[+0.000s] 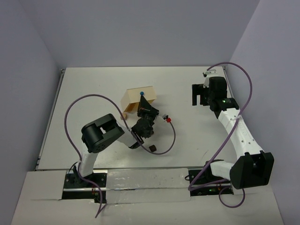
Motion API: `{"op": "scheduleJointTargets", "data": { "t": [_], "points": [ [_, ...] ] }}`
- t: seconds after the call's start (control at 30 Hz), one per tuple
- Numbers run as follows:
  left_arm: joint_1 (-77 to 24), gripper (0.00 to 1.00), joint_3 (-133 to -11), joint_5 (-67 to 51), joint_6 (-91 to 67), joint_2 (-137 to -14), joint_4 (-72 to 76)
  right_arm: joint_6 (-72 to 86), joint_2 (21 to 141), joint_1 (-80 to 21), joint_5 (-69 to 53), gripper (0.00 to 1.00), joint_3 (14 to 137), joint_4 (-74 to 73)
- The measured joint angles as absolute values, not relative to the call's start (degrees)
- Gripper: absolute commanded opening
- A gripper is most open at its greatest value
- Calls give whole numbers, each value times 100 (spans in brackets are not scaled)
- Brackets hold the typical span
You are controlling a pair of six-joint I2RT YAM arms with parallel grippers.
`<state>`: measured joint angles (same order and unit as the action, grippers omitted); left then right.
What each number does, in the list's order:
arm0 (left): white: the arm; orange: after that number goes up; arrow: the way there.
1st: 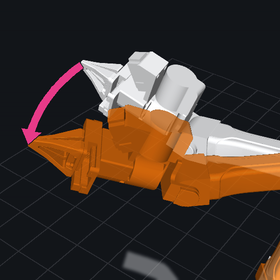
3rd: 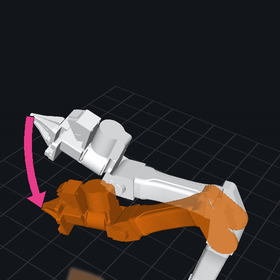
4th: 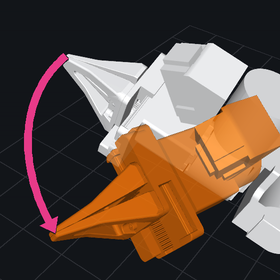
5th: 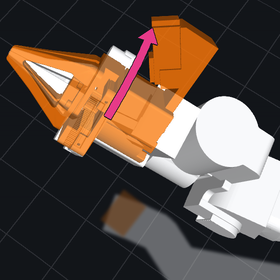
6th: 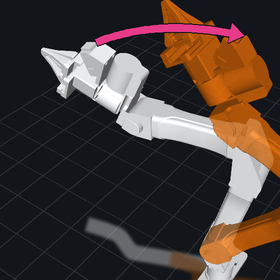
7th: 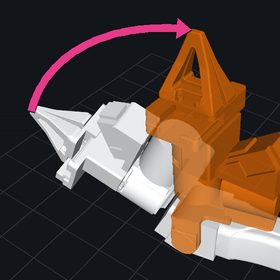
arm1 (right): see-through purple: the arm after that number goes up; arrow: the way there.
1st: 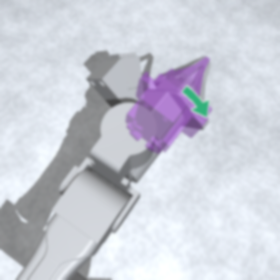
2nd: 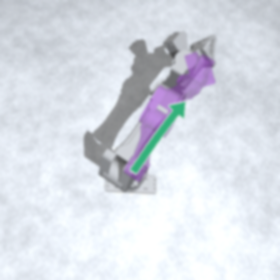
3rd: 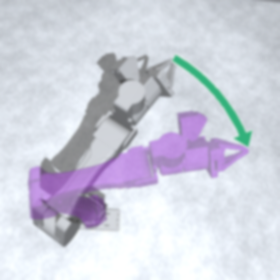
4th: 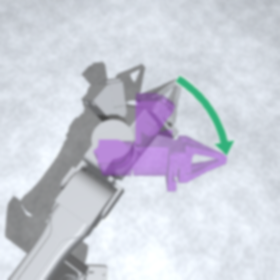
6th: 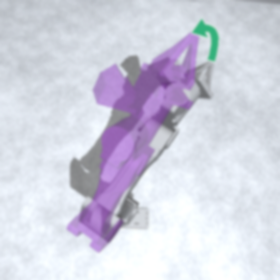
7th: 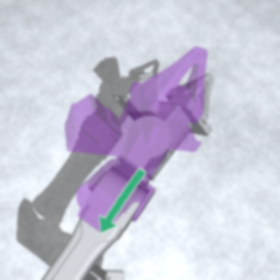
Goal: Build the wood block tower
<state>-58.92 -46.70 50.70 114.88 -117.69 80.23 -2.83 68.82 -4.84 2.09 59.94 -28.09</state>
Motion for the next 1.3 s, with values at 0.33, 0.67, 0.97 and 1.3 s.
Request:
{"op": "scheduleJointTargets", "data": {
  "t": [0.33,0.67,0.97,1.3],
  "points": [
    [-5634,0,-4908,5264,11450,-11660,7679,-246,6879,-484,179,100,5990,-2790],
    [-5551,0,-5038,5343,11461,-11710,7585,-245,6877,-482,147,100,5988,-2752],
    [-5609,0,-6780,6314,7792,-10444,3210,-244,6858,-463,79,100,5963,-2717],
    [-5383,0,-8034,6251,4122,-9804,-543,-220,6855,-460,-72,100,5961,-2704]
  ]
}}
